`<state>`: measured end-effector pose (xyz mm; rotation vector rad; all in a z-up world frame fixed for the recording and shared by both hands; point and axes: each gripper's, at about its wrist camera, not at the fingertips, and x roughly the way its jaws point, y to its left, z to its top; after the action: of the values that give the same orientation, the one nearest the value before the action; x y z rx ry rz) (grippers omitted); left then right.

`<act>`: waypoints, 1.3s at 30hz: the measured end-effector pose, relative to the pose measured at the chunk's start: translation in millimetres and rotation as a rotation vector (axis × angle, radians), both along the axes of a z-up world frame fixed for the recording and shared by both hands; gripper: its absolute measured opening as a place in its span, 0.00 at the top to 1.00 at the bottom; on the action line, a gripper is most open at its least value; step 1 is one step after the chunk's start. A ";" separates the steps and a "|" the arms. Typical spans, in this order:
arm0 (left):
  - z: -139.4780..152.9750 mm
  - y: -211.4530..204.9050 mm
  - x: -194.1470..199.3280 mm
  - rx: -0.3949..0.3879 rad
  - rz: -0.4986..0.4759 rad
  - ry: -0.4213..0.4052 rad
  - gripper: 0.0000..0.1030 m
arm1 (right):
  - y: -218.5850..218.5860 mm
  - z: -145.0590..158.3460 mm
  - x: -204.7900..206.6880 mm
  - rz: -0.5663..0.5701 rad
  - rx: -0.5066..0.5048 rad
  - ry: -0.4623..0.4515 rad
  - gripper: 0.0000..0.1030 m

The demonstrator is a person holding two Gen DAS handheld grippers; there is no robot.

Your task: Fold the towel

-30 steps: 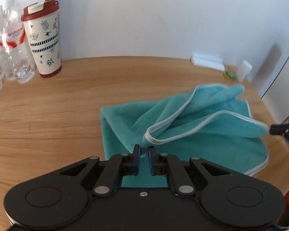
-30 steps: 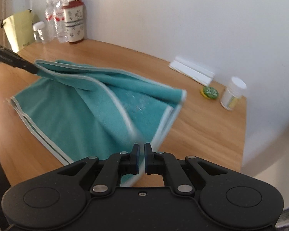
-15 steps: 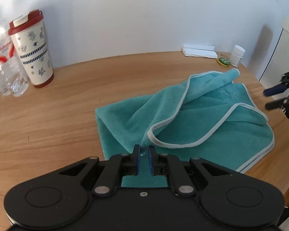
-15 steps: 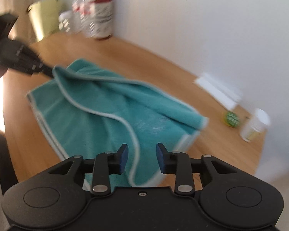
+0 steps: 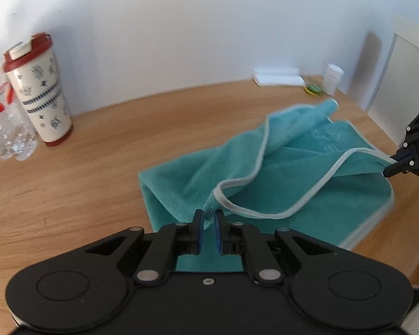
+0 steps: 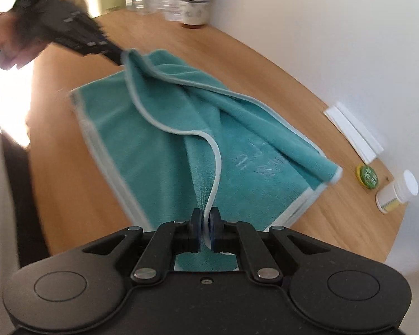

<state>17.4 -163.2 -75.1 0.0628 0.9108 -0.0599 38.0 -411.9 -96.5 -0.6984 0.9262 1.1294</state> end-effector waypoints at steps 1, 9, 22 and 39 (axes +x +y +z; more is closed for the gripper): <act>0.0 -0.7 -1.8 -0.003 -0.006 0.005 0.93 | -1.4 -4.1 -5.3 0.007 -0.017 0.003 0.95; -3.9 2.7 -5.1 -0.028 0.016 0.061 0.90 | -0.2 -21.5 -20.7 0.058 -0.095 -0.038 0.95; -5.6 -19.2 21.8 0.007 -0.028 0.097 0.53 | 7.5 -11.0 -17.0 -0.017 -0.050 -0.070 0.73; -11.4 -35.8 6.6 0.285 -0.098 -0.001 0.98 | 5.8 -1.9 -18.3 -0.046 -0.049 -0.085 0.98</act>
<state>24.1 -199.0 -86.5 0.3723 0.9099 -0.0210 19.8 -406.1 -98.4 -0.7559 0.8956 1.0315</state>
